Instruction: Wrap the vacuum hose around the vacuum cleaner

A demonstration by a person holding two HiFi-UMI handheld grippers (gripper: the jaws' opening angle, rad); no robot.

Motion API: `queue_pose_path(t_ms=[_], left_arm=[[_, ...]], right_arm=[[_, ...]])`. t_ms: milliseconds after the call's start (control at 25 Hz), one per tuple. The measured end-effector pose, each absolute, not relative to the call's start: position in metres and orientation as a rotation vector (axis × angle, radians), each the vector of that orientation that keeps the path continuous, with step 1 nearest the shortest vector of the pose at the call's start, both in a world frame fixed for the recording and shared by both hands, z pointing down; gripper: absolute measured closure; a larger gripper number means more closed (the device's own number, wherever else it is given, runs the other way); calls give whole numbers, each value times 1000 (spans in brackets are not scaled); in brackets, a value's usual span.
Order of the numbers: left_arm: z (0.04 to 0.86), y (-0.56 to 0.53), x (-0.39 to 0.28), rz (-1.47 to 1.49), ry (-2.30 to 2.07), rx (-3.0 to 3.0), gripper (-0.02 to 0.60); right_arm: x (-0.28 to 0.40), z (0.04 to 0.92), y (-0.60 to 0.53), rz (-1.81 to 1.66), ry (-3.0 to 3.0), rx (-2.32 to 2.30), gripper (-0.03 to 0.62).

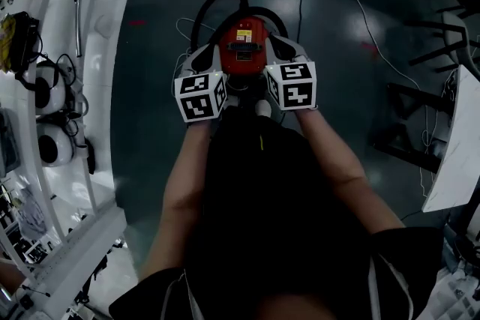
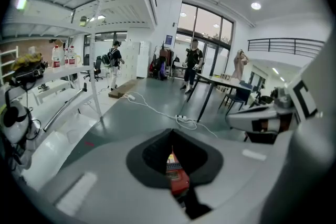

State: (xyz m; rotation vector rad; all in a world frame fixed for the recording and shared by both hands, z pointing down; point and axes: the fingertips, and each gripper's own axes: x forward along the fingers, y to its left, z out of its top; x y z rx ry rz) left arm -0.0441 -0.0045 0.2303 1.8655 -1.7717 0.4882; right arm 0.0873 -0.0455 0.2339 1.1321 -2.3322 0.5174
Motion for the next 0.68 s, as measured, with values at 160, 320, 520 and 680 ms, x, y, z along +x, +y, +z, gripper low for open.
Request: queue_pose_path(t_ms=[160,320,520,680], left_arm=[[216,4,-67,454,-1835,1818,572],[210,10,-81,433,-1881,1775,572],[210,11,-83,427,-1882,1763,572],[211,6,-76,440,-1862,1786,572]], right_arm=[[79,225,-42,528,-2366,1099,599],[71,222,-41,526,-2389,1070,599],[63,224,-38,521,-2395,1036,599],[58,224,-39,506,-2398,1024,599]])
